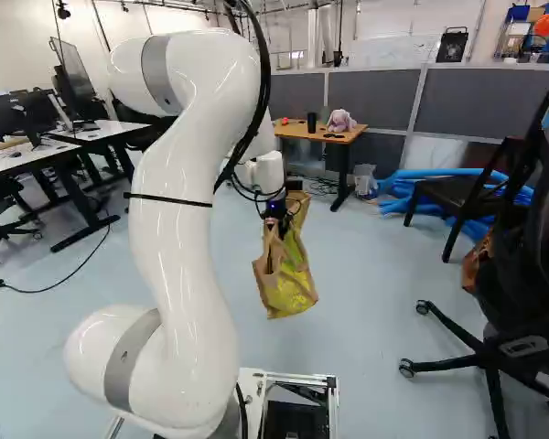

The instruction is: Pick up the bag on the ground and place it on the table

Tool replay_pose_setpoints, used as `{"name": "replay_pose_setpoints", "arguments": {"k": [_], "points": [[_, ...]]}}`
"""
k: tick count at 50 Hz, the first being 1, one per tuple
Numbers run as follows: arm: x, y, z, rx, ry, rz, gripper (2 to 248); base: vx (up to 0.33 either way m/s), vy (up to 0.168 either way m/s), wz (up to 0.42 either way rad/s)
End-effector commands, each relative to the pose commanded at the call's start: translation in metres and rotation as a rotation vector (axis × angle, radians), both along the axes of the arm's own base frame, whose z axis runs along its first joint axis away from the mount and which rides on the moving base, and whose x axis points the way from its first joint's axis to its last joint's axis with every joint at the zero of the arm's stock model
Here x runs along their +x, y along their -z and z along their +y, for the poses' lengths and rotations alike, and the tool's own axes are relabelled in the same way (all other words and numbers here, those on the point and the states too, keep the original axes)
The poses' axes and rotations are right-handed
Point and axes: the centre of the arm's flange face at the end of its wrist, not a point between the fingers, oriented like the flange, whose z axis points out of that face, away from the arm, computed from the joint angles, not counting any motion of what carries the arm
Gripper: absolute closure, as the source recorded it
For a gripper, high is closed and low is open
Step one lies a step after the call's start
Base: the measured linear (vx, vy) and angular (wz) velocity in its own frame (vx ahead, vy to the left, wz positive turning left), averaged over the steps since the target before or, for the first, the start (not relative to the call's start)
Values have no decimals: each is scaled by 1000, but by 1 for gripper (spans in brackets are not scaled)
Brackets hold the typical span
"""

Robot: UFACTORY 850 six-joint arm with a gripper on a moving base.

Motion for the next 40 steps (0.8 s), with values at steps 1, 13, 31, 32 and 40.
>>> {"name": "replay_pose_setpoints", "arguments": {"k": [1, 13, 31, 32, 40], "points": [[0, -1, 0, 0, -1, 2, 228, 0, 0, 0], [-5, -20, 1, -5, -10, 25, 228, 0, 0, 0], [-13, -47, 2, -5, -12, 57, 228, 0, 0, 0], [-14, -49, 2, -5, -12, 58, 228, 0, 0, 0], [-18, -61, 3, -4, -12, 72, 228, 0, 0, 0]]}}
